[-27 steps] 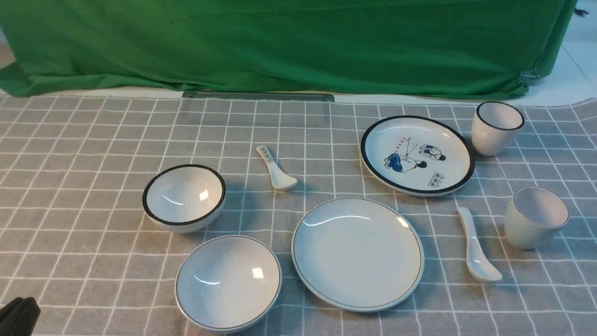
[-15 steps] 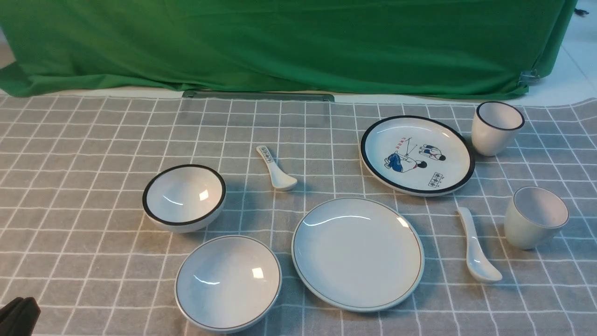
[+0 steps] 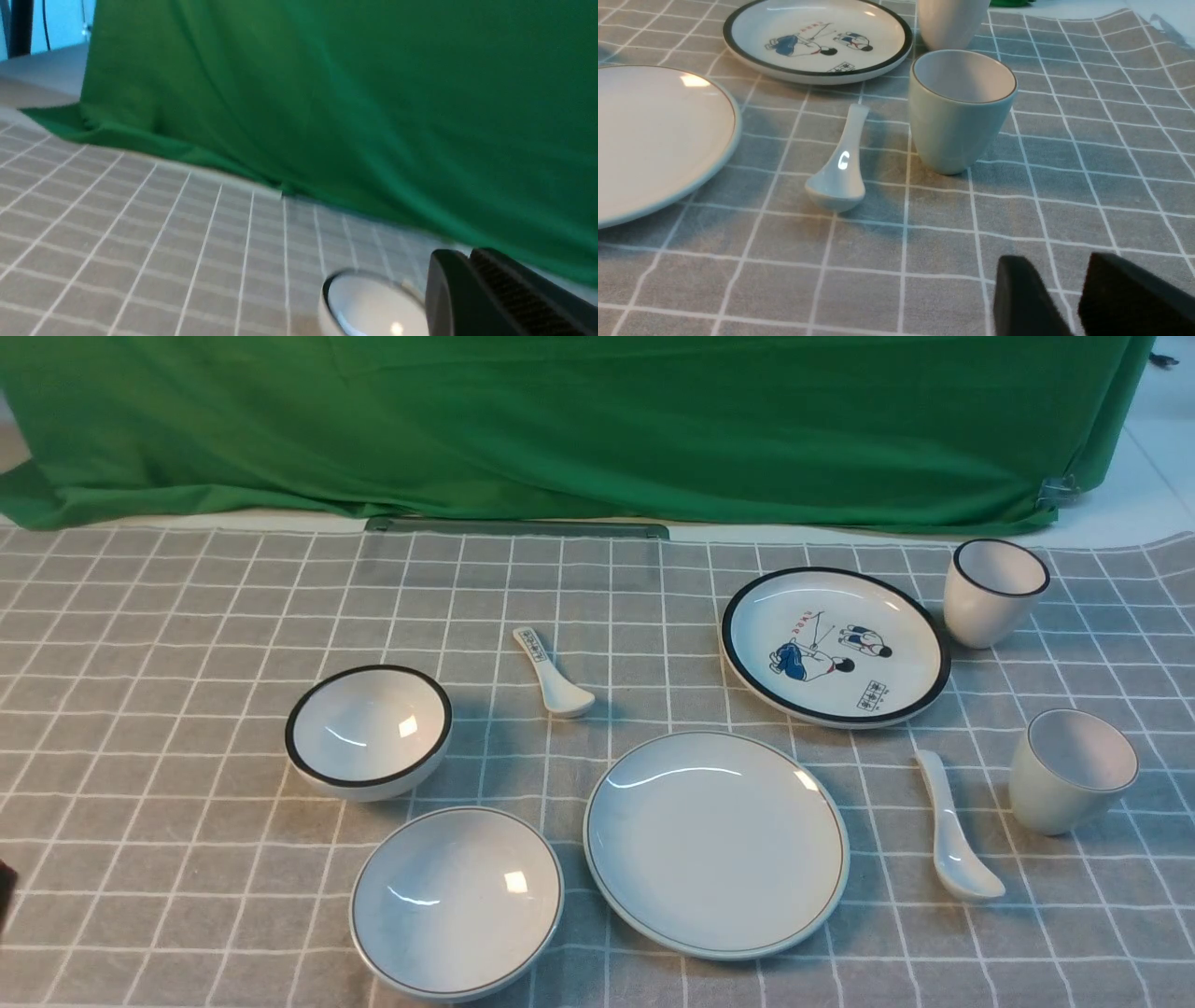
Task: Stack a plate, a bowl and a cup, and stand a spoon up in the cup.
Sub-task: Use the left arm to grab a blue rice bowl, then use the left arm to put the blue rice bowl into the blue large plate in the middle, then use the right arm to grab a blue teacup, then use the right arm to put the blue teacup into the blue rice bowl in the middle, then use the right arm to grab a blue soup spoon, then use the right arm to put the blue soup spoon into the blue teacup in the middle
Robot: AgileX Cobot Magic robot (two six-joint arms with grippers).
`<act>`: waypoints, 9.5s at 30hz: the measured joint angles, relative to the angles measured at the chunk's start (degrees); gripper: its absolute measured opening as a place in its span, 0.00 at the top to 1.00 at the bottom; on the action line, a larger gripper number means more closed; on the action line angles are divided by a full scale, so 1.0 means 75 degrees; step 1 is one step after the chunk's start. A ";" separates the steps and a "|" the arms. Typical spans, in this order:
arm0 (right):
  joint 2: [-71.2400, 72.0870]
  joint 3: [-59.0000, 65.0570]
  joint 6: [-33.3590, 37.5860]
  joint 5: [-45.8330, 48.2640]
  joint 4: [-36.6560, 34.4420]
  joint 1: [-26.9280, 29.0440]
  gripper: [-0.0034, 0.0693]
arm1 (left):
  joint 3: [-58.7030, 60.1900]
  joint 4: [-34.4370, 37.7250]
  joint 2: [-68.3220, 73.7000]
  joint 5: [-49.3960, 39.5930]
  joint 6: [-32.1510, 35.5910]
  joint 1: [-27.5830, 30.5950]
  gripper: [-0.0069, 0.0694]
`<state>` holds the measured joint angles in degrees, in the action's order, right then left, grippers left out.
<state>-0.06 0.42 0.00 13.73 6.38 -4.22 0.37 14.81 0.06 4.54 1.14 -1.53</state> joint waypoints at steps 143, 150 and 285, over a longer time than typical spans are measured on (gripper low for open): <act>-1.3528 -1.0004 0.0581 0.4187 -0.1605 0.1536 0.34 | -0.9751 -0.1280 1.0737 -0.6794 -0.0070 -0.3886 0.90; -1.4261 -1.0010 0.0754 0.3987 -0.1742 0.1489 0.62 | -0.7739 -0.1373 0.9245 -0.6007 -0.0500 -0.3886 0.90; -1.2751 -0.5735 0.0379 -0.7735 -0.1336 -0.4457 0.57 | -0.7172 -0.2117 0.8850 -0.5333 -0.0999 -0.3886 0.90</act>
<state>-95.69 -42.59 2.85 -44.29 -3.64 -37.65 -53.42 -1.07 66.43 -35.46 -6.35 -30.67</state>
